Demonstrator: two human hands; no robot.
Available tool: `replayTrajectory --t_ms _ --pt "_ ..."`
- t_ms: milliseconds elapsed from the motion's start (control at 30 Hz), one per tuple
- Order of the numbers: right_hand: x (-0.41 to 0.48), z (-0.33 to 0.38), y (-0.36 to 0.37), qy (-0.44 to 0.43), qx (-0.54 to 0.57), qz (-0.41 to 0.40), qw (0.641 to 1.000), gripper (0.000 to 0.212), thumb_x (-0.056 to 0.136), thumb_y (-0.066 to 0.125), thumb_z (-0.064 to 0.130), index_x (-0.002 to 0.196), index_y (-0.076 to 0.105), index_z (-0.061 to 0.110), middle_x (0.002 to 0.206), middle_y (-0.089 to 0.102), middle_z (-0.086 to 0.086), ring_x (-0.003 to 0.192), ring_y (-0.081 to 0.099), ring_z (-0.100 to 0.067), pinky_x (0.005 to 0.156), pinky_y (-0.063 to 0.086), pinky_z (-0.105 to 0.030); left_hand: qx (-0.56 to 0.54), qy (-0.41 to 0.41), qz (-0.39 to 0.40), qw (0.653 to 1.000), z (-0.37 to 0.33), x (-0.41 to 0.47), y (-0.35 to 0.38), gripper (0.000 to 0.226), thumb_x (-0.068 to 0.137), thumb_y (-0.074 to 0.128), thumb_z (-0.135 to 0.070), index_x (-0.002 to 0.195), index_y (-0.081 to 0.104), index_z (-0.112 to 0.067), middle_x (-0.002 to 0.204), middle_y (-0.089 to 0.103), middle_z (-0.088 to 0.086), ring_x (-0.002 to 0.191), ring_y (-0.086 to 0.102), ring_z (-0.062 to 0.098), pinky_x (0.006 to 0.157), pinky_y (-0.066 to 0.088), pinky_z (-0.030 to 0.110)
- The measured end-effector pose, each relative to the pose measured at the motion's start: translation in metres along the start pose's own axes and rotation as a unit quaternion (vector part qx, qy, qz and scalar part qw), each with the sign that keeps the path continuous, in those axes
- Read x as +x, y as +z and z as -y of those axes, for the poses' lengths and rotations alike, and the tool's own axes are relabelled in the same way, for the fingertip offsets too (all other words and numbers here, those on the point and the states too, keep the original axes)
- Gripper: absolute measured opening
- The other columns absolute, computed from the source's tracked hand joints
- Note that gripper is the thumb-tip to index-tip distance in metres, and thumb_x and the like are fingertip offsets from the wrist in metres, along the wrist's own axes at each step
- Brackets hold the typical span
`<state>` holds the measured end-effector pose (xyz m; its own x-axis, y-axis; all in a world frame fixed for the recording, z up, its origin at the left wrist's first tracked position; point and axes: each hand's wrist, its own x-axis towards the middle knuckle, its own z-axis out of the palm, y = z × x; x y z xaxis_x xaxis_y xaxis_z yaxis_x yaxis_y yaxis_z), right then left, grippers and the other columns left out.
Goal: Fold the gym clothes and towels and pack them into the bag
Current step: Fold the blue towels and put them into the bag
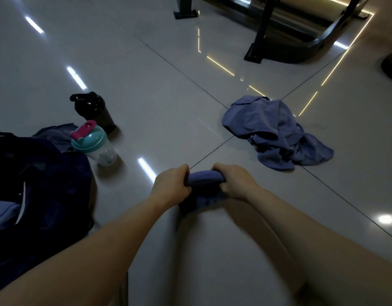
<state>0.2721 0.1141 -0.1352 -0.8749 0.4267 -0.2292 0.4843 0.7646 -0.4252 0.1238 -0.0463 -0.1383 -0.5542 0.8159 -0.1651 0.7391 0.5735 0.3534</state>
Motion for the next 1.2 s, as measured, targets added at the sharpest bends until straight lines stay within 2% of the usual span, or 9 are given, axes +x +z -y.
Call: replayTrajectory --t_ms 133,200,333,433,667,767,933,1067,1200 --pt "-0.006 0.008 -0.024 -0.063 -0.027 -0.152 0.986 0.024 0.076 0.065 0.011 0.097 0.062 0.022 0.088 0.067 -0.003 0.078 0.059 -0.029 0.062 0.042 -0.035 0.005 0.099 -0.149 0.984 -0.007 -0.002 -0.026 0.019 0.078 0.064 -0.032 0.089 0.054 -0.019 0.079 0.061 -0.002 0.071 0.055 0.024 0.061 0.042 0.035" --pt "-0.016 0.011 -0.020 -0.085 -0.068 -0.156 0.982 0.026 0.071 0.071 0.012 0.095 0.063 0.020 0.086 0.066 -0.005 0.076 0.059 -0.030 0.063 0.041 -0.035 0.023 0.169 -0.191 0.967 -0.008 -0.012 -0.025 0.025 0.074 0.053 -0.039 0.083 0.055 -0.016 0.074 0.061 0.001 0.063 0.053 0.024 0.055 0.034 0.031" --pt "-0.053 -0.002 0.033 -0.099 -0.144 -0.066 0.982 0.031 0.056 0.080 0.019 0.081 0.062 0.021 0.078 0.066 -0.005 0.070 0.062 -0.031 0.062 0.049 -0.033 0.120 0.203 -0.099 0.967 0.012 -0.048 0.017 0.036 0.052 0.081 -0.021 0.081 0.060 -0.016 0.065 0.064 0.004 0.052 0.059 0.029 0.045 0.036 0.028" --pt "-0.081 -0.015 0.071 -0.087 -0.152 -0.009 0.984 0.020 0.065 0.071 0.021 0.078 0.056 0.024 0.078 0.065 -0.002 0.076 0.062 -0.029 0.067 0.051 -0.036 0.171 0.202 -0.004 0.964 0.041 -0.072 0.053 0.037 0.048 0.080 -0.019 0.079 0.060 -0.021 0.063 0.064 0.001 0.051 0.060 0.030 0.043 0.044 0.030" --pt "-0.096 -0.013 0.079 -0.100 -0.169 -0.018 0.980 0.014 0.069 0.063 0.028 0.079 0.053 0.025 0.077 0.066 0.001 0.076 0.062 -0.025 0.069 0.049 -0.036 0.098 0.136 0.021 0.986 0.044 -0.079 0.054 0.015 0.072 0.064 -0.028 0.086 0.059 -0.024 0.080 0.069 0.002 0.074 0.066 0.031 0.060 0.045 0.033" --pt "-0.093 -0.009 0.077 -0.095 -0.174 -0.015 0.980 0.015 0.071 0.060 0.029 0.080 0.050 0.025 0.075 0.065 0.000 0.074 0.061 -0.027 0.067 0.046 -0.036 0.079 0.096 0.038 0.992 0.043 -0.081 0.053 0.018 0.080 0.059 -0.031 0.097 0.059 -0.025 0.092 0.070 0.002 0.087 0.065 0.030 0.068 0.043 0.035" --pt "-0.086 -0.006 0.072 -0.094 -0.179 -0.013 0.979 0.018 0.071 0.060 0.037 0.080 0.054 0.023 0.074 0.067 -0.002 0.071 0.062 -0.028 0.065 0.048 -0.035 0.025 0.038 0.030 0.998 0.044 -0.075 0.052 0.027 0.082 0.053 -0.039 0.107 0.059 -0.030 0.095 0.072 -0.001 0.090 0.066 0.028 0.072 0.047 0.033" --pt "-0.076 -0.005 0.063 -0.031 -0.100 -0.026 0.994 0.023 0.093 0.048 0.038 0.094 0.055 0.017 0.090 0.068 -0.014 0.084 0.062 -0.039 0.075 0.043 -0.041 -0.053 -0.019 0.034 0.998 0.044 -0.066 0.048 0.019 0.091 0.059 -0.042 0.105 0.063 -0.028 0.094 0.072 -0.004 0.088 0.065 0.024 0.074 0.051 0.035" --pt "-0.063 -0.002 0.059 0.031 -0.060 -0.015 0.998 0.028 0.101 0.046 0.040 0.110 0.058 0.015 0.108 0.070 -0.016 0.100 0.062 -0.040 0.081 0.043 -0.041 -0.115 -0.090 0.023 0.989 0.042 -0.053 0.045 0.019 0.095 0.059 -0.039 0.092 0.065 -0.022 0.086 0.067 -0.002 0.084 0.061 0.024 0.066 0.041 0.032"
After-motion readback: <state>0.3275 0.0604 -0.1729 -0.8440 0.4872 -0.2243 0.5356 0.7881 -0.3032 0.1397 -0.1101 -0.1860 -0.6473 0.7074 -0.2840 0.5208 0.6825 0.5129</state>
